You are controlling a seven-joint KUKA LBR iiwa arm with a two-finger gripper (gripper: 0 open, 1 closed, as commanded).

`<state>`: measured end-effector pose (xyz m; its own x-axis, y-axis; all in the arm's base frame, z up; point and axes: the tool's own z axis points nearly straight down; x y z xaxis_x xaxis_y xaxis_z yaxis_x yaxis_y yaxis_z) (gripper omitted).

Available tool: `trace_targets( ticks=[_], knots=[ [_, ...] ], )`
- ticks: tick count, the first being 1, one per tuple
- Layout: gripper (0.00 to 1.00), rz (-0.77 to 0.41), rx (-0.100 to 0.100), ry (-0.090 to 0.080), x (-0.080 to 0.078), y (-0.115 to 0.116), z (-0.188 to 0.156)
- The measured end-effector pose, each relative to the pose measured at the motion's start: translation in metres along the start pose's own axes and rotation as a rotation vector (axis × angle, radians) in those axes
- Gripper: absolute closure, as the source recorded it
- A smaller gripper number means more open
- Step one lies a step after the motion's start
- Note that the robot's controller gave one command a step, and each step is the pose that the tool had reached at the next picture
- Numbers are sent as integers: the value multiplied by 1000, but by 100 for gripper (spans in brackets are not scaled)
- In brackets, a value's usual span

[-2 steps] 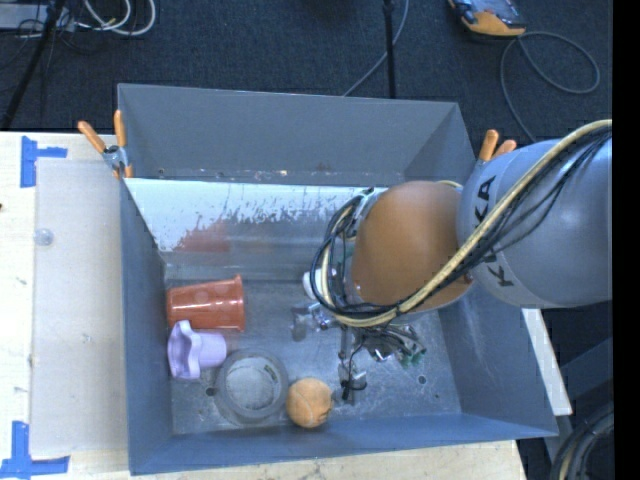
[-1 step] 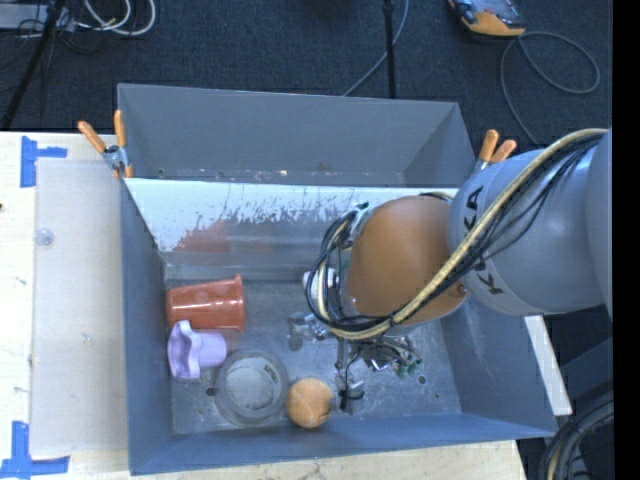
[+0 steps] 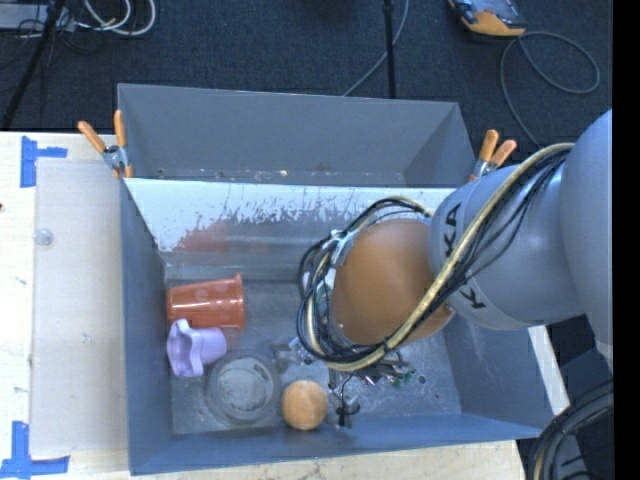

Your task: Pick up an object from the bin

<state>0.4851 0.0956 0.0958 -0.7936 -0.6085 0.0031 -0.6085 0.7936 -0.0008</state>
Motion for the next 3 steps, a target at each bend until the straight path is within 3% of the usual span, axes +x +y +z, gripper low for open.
trace_targets(
  ticks=[1, 3],
  knots=[
    [100, -114, -4, -1, 4, -1, 27],
    [100, -126, -4, -1, 4, -2, 27]
  ],
)
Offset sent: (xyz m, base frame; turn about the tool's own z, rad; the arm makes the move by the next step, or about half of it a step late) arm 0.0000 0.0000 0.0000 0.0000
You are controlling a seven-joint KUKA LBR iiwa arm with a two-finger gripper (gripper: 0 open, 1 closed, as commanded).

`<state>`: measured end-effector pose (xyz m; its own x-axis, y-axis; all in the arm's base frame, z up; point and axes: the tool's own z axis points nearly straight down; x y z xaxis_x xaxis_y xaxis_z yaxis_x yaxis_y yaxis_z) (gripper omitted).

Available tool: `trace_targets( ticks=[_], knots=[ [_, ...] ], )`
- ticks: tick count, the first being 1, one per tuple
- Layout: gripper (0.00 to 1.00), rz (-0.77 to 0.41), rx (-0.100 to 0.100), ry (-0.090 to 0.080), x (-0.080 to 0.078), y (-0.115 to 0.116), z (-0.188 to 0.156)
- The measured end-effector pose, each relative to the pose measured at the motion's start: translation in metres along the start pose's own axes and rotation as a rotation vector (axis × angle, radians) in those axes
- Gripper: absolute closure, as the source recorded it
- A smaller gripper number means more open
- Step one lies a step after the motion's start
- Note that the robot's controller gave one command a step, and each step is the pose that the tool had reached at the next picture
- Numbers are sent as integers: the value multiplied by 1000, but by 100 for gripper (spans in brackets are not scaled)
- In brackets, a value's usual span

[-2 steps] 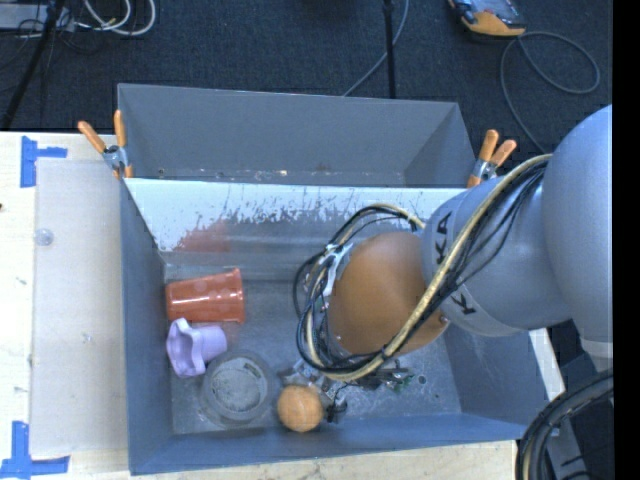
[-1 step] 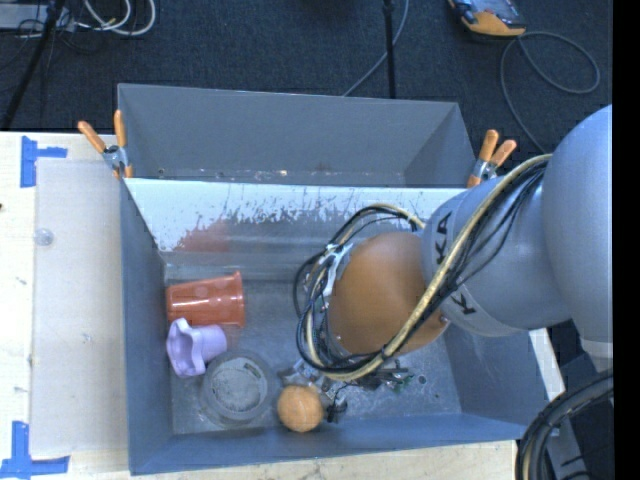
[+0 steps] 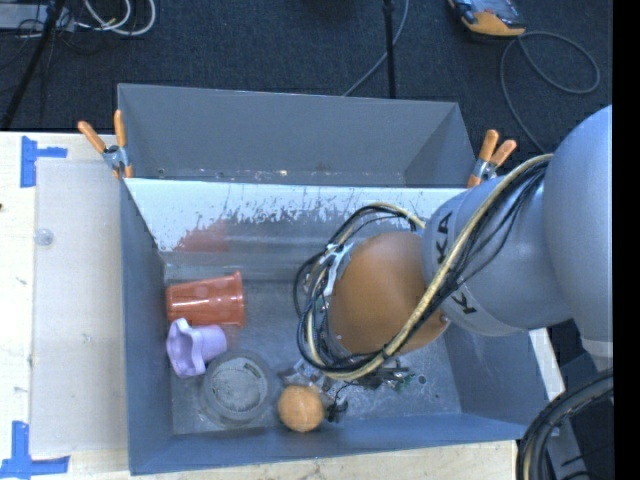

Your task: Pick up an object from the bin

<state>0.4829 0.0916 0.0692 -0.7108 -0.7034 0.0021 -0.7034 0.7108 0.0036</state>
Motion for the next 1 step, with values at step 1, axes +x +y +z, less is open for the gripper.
trace_targets(
  ticks=[1],
  knots=[
    [100, 0, 3, -4, 15, 1, -170]
  ],
)
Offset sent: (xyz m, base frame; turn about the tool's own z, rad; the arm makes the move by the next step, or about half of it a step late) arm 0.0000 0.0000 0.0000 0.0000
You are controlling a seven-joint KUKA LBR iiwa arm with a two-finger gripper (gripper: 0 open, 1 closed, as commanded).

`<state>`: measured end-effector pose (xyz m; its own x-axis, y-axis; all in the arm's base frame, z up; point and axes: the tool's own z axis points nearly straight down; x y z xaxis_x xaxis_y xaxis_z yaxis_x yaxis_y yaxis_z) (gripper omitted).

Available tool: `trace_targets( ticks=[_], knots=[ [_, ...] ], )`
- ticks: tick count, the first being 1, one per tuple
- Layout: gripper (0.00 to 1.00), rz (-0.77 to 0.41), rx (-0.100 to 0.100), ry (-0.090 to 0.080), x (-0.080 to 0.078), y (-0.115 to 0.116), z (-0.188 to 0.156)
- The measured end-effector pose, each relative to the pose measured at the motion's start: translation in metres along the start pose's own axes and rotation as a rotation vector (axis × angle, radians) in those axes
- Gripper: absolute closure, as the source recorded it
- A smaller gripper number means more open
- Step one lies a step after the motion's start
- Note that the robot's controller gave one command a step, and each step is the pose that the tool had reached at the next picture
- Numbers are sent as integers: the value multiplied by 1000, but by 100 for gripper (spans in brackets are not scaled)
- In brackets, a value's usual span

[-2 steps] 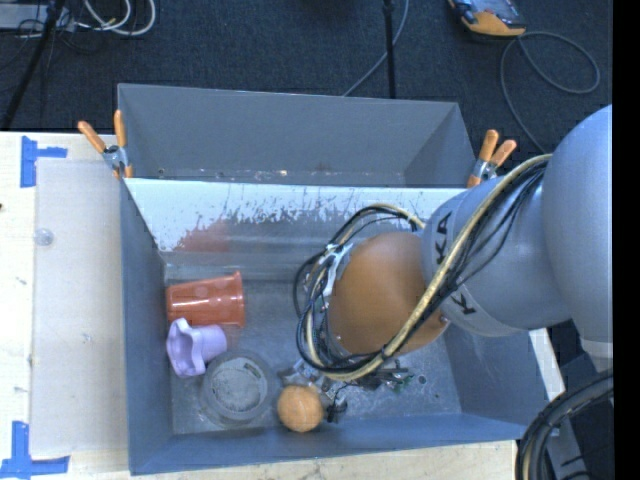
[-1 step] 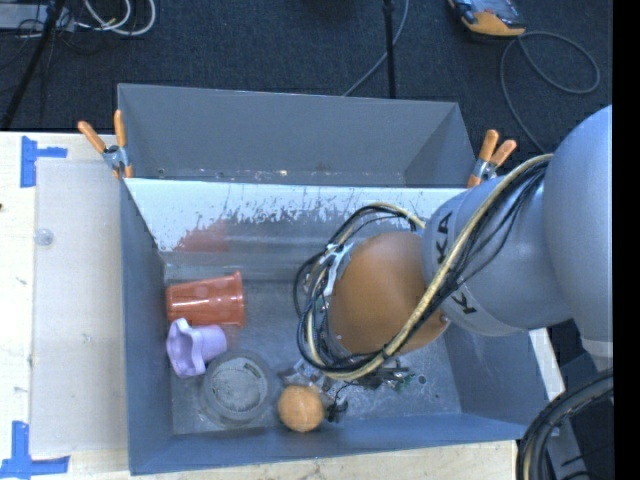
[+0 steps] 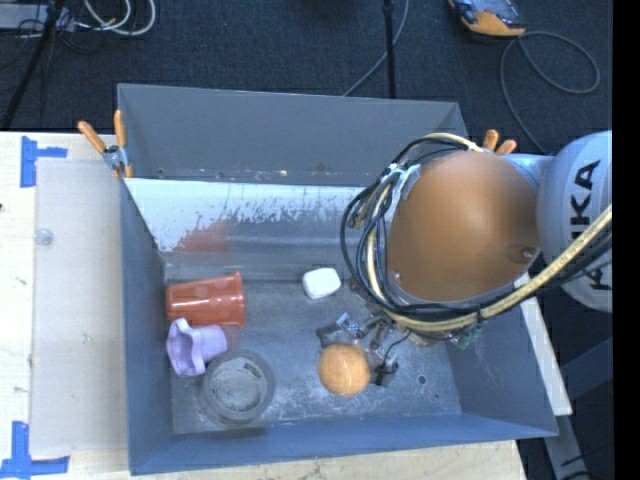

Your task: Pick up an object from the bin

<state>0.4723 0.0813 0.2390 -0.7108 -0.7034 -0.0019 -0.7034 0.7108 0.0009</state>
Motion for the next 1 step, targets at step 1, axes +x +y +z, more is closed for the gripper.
trace_targets(
  ticks=[1],
  knots=[
    [100, 1, -4, 4, 1, 1, 3]
  ],
)
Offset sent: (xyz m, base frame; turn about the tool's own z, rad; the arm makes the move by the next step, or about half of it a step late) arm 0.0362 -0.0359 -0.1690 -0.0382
